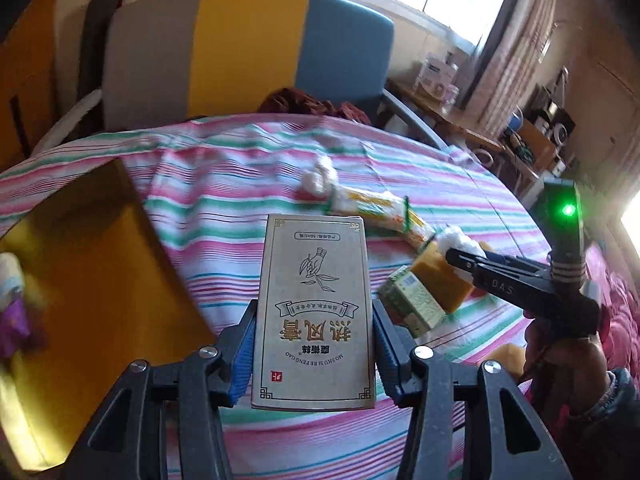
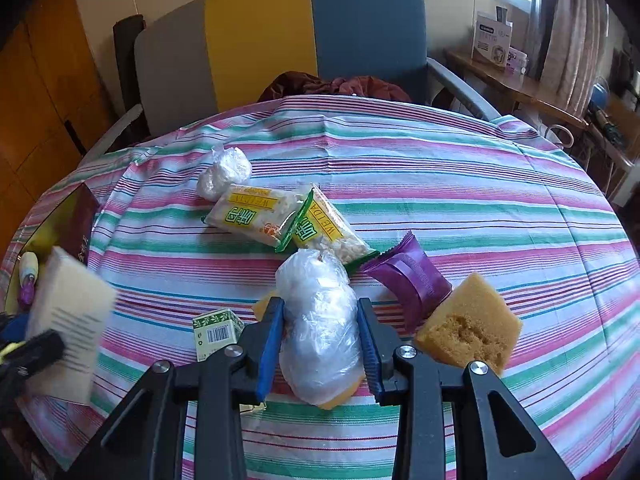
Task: Organize objects
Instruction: 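Carry the white box into the tray beside the glove and open the left gripper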
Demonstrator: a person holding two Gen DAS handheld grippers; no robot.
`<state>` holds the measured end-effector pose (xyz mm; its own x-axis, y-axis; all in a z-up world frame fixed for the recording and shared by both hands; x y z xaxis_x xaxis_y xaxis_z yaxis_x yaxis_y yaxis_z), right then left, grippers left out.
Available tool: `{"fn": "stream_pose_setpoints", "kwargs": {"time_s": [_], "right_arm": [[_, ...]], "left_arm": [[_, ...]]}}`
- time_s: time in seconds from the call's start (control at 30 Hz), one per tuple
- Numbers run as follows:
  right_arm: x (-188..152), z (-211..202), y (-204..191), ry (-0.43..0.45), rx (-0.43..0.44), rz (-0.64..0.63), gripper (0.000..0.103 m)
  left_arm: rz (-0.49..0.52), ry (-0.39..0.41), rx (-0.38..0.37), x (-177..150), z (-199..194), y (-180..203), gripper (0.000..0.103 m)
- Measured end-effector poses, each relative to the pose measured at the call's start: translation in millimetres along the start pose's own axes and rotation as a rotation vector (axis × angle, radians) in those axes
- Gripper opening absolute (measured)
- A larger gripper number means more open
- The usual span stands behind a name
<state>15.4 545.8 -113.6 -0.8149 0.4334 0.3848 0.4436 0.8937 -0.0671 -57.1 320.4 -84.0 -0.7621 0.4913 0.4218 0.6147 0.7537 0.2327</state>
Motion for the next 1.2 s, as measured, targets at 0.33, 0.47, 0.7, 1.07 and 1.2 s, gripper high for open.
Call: {"fn": "stream_pose_setpoints", "kwargs": {"time_s": [0.33,0.47,0.7,1.07,1.2], "right_arm": [[-2,1,-2,-0.004,-0.023,-0.015,0.037],[-2,2,-1,-0.010,-0.033,-0.019,0.037],[-3,3,0,-0.016,-0.046,-0.020,0.037],[-4,2,-1,-0.015,-0.058,-0.037,0.037],[-4,2,-2,-0.013,-0.058,-0.038,0.037]], "left_arm": [[-0.392,-0.024,0.186,-50,-55,-189,0.052],[-0.515,-0.070,0.222,-76,-50,-235,0.052],[-0.535,-0.112,0.252,-93,-37,-249,0.052],[-0.562,-0.097,0.400,-83,-25,-286,0.052],[-0.560,-0.093,0.422,-80,-23,-290,0.052]]}}
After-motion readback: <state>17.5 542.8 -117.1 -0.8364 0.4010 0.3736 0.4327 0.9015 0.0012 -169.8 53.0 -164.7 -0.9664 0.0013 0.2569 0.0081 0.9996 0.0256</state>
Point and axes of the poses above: each gripper's, at about its wrist camera, not at the fingertips, and z roughly the way its jaws point, y to its right, x to its top, the point moved 9 cm from there along z, roughly the way its jaws point, and after that the axes turned 13 degrees about -y, right-handed, at the moved point
